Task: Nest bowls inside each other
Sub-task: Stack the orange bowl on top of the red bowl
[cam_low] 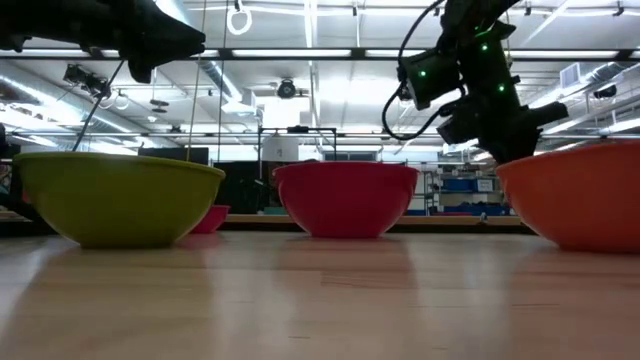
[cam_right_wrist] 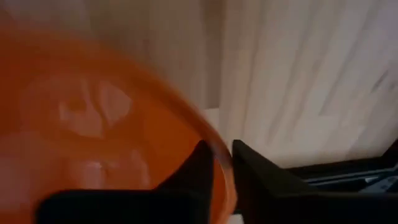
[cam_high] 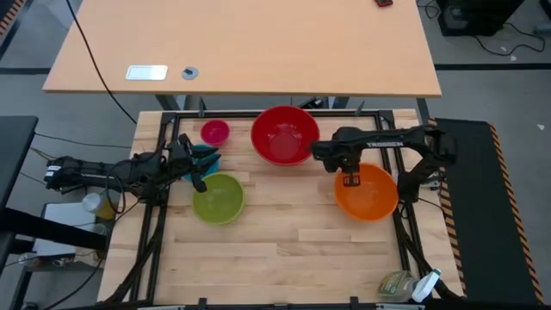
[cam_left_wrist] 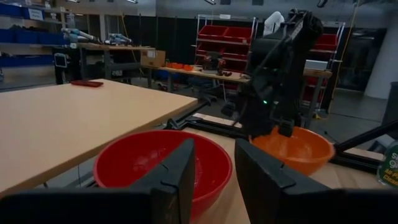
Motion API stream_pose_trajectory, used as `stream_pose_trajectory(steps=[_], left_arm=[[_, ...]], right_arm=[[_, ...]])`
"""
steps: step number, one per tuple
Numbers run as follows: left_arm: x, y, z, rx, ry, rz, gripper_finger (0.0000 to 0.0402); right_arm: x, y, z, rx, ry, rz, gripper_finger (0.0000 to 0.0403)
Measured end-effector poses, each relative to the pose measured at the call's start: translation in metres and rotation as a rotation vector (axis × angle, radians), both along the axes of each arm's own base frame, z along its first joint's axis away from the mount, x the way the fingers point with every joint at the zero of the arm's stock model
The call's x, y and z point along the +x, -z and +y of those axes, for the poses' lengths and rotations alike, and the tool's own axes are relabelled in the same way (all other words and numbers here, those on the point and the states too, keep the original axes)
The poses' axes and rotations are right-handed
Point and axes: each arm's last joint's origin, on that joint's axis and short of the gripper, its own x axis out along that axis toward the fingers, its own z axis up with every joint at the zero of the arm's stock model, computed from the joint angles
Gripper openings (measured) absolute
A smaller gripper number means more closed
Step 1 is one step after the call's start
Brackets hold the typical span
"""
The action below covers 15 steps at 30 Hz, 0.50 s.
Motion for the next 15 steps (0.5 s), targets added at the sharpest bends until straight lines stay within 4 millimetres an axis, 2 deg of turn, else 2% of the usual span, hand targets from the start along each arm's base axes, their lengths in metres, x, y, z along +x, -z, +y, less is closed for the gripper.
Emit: stream_pose_trajectory(steps=[2, 10, 15], left_arm=[[0.000, 0.000, 0.000, -0.011, 0.001, -0.005, 0.0117], [0.000, -0.001, 0.000, -0.016, 0.001, -0.017, 0.0117], [-0.001, -0.004, 0.000, -0.018, 0.002, -0.051, 0.0117]], right_arm=[[0.003, 0.000, 0.006, 0.015, 0.001, -0.022, 0.0017], [0.006, -0.013, 0.015, -0.019, -0.030, -0.171, 0.0014], [0.001, -0.030, 0.016, -0.022, -0.029, -0.297, 0.0012]])
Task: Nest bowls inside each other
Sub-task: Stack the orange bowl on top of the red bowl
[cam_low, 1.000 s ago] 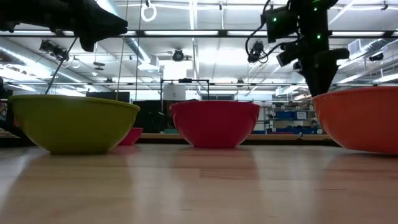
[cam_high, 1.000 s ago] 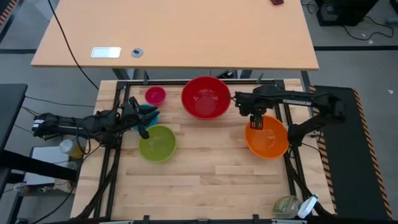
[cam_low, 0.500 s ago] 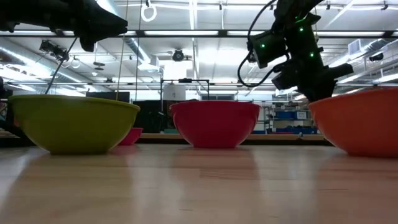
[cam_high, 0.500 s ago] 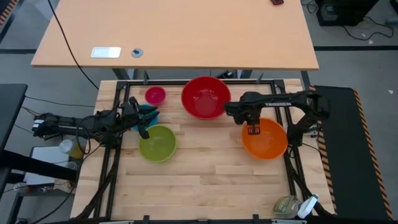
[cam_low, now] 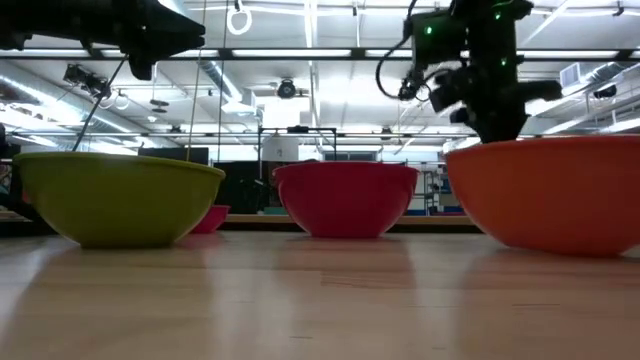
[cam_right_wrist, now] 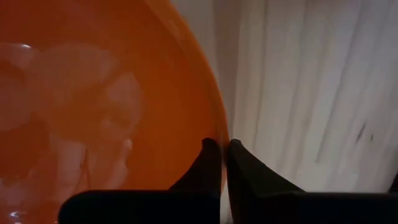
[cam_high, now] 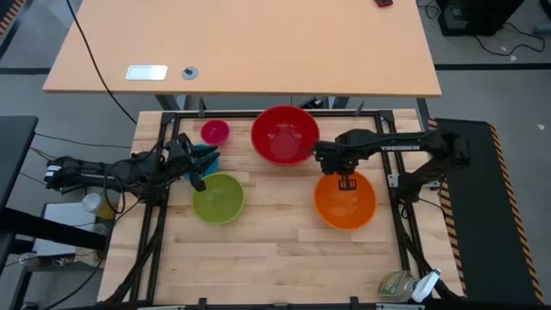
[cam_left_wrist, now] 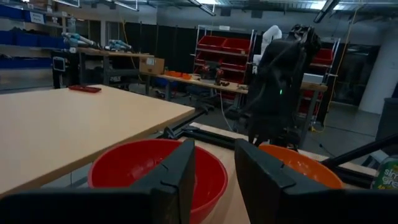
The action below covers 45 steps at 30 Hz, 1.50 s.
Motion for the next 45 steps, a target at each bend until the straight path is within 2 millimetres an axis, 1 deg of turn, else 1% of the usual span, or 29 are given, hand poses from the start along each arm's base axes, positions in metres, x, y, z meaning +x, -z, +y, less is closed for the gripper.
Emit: stream_pose_trajectory(steps=[8, 11, 14, 19, 25, 30, 34, 36, 38, 40, 42, 45], left_arm=[[0.000, 0.000, 0.000, 0.004, -0.001, 0.004, 0.0117], [0.000, 0.000, 0.000, 0.005, -0.001, 0.004, 0.0117], [0.000, 0.000, 0.000, 0.005, -0.001, 0.003, 0.0117], [0.000, 0.000, 0.000, 0.005, -0.001, 0.001, 0.0117], [0.000, 0.000, 0.000, 0.007, -0.001, 0.002, 0.0117], [0.000, 0.000, 0.000, 0.006, -0.001, 0.002, 0.0117], [0.000, 0.000, 0.000, 0.001, 0.000, 0.000, 0.0117], [0.000, 0.000, 0.000, 0.001, 0.000, 0.000, 0.0117], [0.000, 0.000, 0.000, 0.000, 0.000, 0.000, 0.0117], [0.000, 0.000, 0.000, 0.000, 0.000, -0.001, 0.0117], [0.000, 0.000, 0.000, 0.000, 0.000, -0.001, 0.0117], [0.000, 0.000, 0.000, 0.000, 0.000, -0.001, 0.0117]], right_arm=[[-0.005, -0.019, 0.001, 0.005, 0.002, -0.157, 0.0011], [-0.002, -0.020, 0.002, -0.023, 0.018, -0.183, 0.0010], [0.003, -0.016, 0.005, -0.034, 0.015, -0.181, 0.0012], [0.013, -0.002, 0.003, -0.050, 0.036, -0.132, 0.0046], [0.024, 0.020, -0.006, -0.073, 0.073, -0.049, 0.0084], [0.022, 0.023, -0.019, -0.053, 0.151, -0.054, 0.0122], [0.016, 0.023, -0.031, -0.028, 0.223, -0.036, 0.0161], [0.014, 0.023, -0.037, 0.000, 0.244, -0.043, 0.0171], [0.014, 0.026, -0.040, 0.014, 0.252, -0.062, 0.0171], [0.013, 0.031, -0.042, 0.028, 0.245, -0.067, 0.0160], [0.011, 0.035, -0.042, 0.038, 0.245, -0.061, 0.0137], [0.010, 0.040, -0.041, 0.061, 0.254, -0.065, 0.0084]])
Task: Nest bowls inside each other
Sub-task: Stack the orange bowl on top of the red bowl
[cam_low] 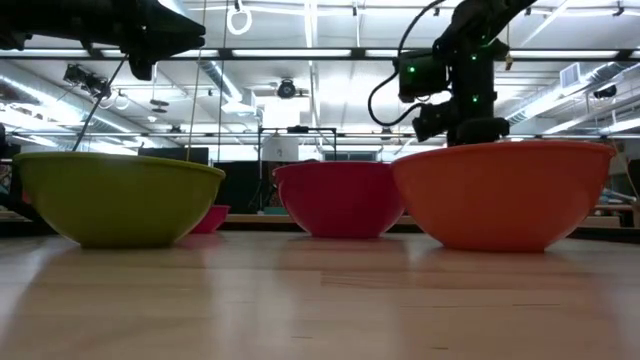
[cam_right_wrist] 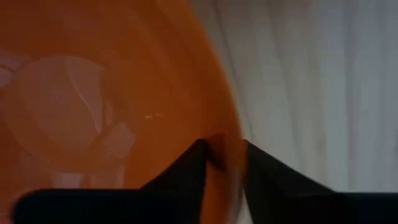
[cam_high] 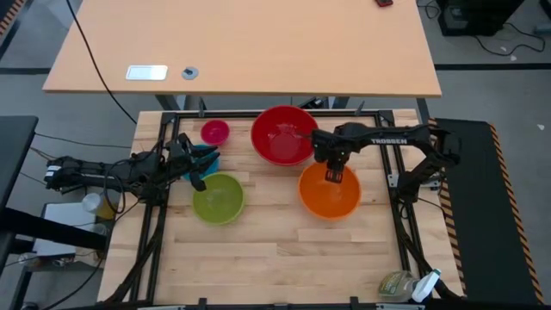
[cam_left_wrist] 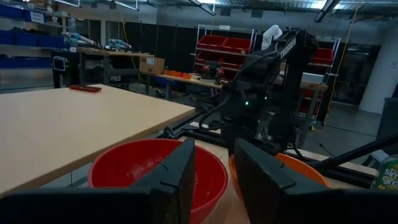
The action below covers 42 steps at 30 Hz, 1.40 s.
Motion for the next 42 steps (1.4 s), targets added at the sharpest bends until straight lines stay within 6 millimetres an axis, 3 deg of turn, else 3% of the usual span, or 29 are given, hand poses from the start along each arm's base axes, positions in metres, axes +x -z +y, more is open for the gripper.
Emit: stream_pose_trajectory(steps=[4, 7, 11, 19, 24, 31, 37, 42], left_arm=[[0.000, 0.000, 0.000, 0.000, 0.000, 0.000, 0.0117], [0.000, 0.000, 0.000, -0.003, 0.000, -0.002, 0.0117], [0.000, 0.000, 0.000, -0.018, 0.002, -0.009, 0.0117], [0.000, 0.000, 0.000, -0.020, 0.003, -0.011, 0.0117], [0.001, -0.002, 0.000, 0.002, -0.003, -0.025, 0.0117], [0.013, 0.004, 0.000, 0.028, -0.032, 0.037, 0.0133], [0.023, 0.008, 0.000, 0.053, -0.038, 0.067, 0.0196], [0.024, 0.009, 0.000, 0.054, -0.037, 0.073, 0.0234]], right_arm=[[-0.002, 0.000, 0.003, 0.092, 0.012, -0.026, 0.0025], [-0.003, -0.005, 0.003, 0.126, 0.020, -0.043, 0.0025], [-0.001, -0.027, 0.008, 0.098, -0.016, -0.094, 0.0023], [0.020, -0.067, 0.012, 0.190, -0.130, -0.335, 0.0019], [0.038, -0.105, -0.006, 0.067, -0.116, -0.567, 0.0019], [0.045, -0.145, -0.055, -0.174, 0.049, -0.897, 0.0019], [0.035, -0.129, -0.105, -0.240, 0.248, -0.870, 0.0023], [0.042, -0.089, -0.134, -0.178, 0.337, -0.766, 0.0039]])
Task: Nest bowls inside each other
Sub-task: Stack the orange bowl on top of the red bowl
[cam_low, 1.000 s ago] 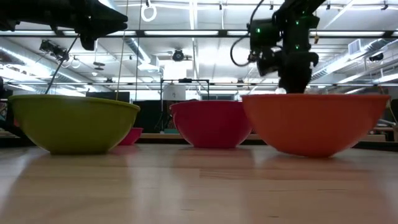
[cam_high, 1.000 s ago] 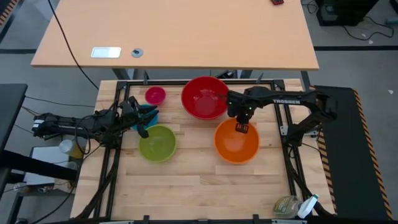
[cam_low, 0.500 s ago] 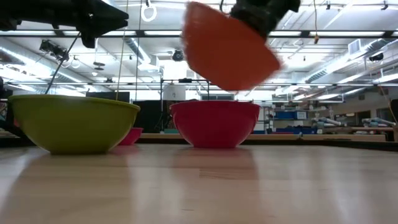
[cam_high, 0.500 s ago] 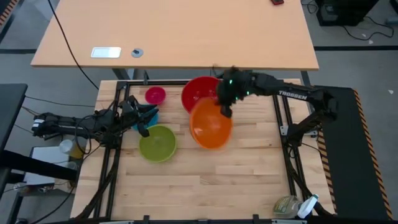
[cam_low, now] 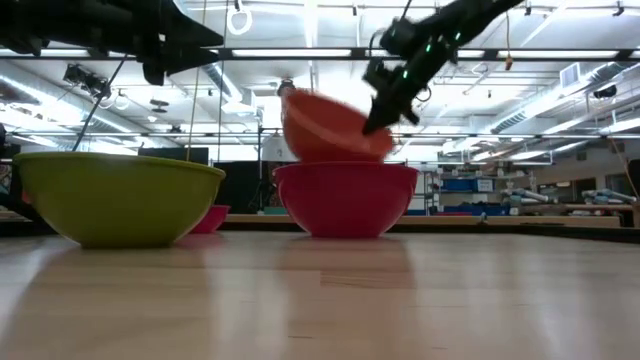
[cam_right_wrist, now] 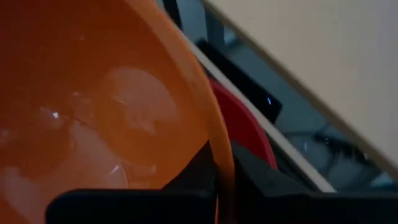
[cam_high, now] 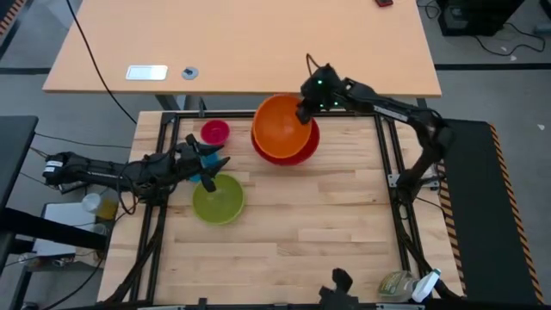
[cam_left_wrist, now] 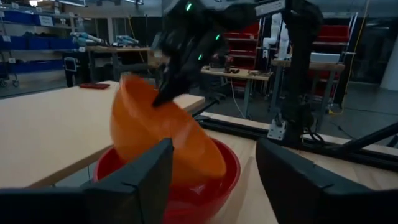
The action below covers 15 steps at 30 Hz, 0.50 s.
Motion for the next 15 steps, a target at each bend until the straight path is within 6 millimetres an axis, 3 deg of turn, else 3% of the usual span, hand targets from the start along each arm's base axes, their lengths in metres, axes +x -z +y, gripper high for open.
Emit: stream_pose_trajectory(steps=[8, 15], left_arm=[[0.000, 0.000, 0.000, 0.000, 0.004, 0.001, 0.0230], [0.000, 0.002, 0.000, 0.001, 0.005, 0.023, 0.0229]], right_arm=[[0.005, 0.040, -0.017, 0.093, -0.012, 0.095, 0.0059], [-0.001, 0.032, -0.018, 0.077, -0.028, 0.091, 0.0142]])
